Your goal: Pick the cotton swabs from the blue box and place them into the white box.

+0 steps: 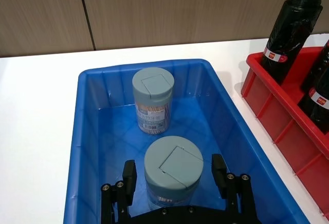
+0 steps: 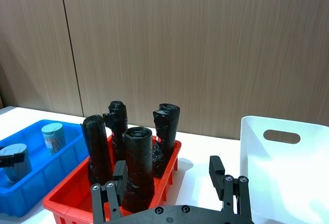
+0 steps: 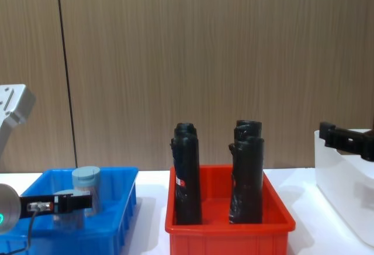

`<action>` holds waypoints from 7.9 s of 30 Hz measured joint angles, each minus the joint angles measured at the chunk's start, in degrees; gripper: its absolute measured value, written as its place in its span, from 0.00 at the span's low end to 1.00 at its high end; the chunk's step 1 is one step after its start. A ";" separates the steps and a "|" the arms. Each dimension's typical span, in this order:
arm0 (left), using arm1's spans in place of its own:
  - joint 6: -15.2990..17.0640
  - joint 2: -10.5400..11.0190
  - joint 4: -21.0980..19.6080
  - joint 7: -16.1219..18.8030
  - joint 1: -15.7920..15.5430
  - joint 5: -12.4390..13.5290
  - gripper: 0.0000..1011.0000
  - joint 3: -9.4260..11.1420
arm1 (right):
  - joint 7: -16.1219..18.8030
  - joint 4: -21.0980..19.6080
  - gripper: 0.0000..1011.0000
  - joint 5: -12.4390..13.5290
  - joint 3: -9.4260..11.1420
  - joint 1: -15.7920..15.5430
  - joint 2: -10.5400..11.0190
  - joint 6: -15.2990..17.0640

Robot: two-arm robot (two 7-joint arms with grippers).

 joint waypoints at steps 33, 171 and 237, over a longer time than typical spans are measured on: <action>-1.43 0.98 -5.91 -2.92 0.51 6.11 0.65 -0.29 | 0.00 0.00 0.99 0.00 0.00 0.00 0.00 0.00; 8.66 -13.11 4.08 -46.85 -25.56 8.35 0.65 7.69 | 6.98 -2.53 0.99 -5.57 1.19 4.42 2.02 16.45; 8.65 -13.11 4.08 -46.85 -25.59 8.35 0.65 7.69 | 10.74 -3.89 0.99 -1.80 2.02 8.52 0.44 16.23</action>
